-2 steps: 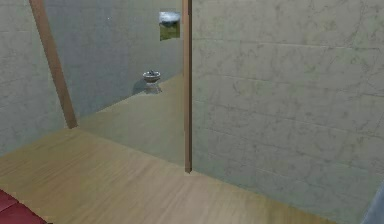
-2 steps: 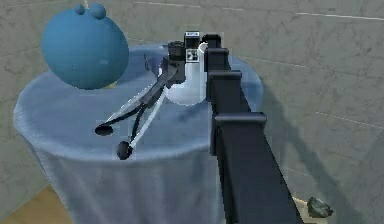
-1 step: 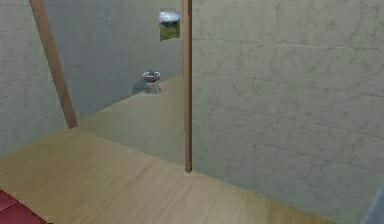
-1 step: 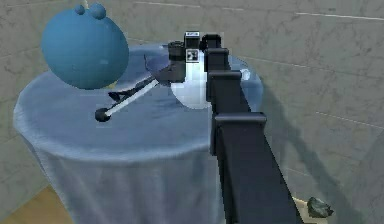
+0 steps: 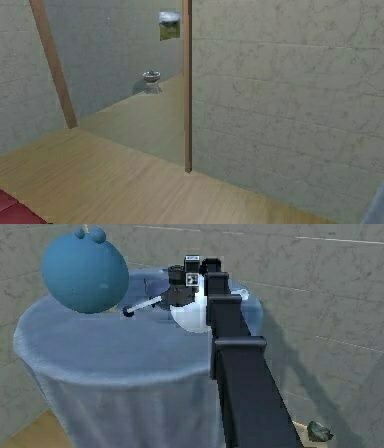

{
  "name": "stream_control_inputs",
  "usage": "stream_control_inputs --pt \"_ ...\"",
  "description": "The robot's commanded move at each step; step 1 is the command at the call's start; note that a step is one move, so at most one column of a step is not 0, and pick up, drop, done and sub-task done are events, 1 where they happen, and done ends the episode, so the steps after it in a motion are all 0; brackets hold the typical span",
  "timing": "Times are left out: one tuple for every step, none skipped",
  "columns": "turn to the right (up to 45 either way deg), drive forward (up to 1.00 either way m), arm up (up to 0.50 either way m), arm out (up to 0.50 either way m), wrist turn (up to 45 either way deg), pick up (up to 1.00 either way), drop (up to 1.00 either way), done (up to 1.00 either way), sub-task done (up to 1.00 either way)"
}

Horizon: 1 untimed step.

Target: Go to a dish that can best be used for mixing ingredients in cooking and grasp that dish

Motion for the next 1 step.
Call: stream_control_inputs --pt "0.0 0.0 0.0 0.0 27.0 0.0 0.0 0.0 0.0"
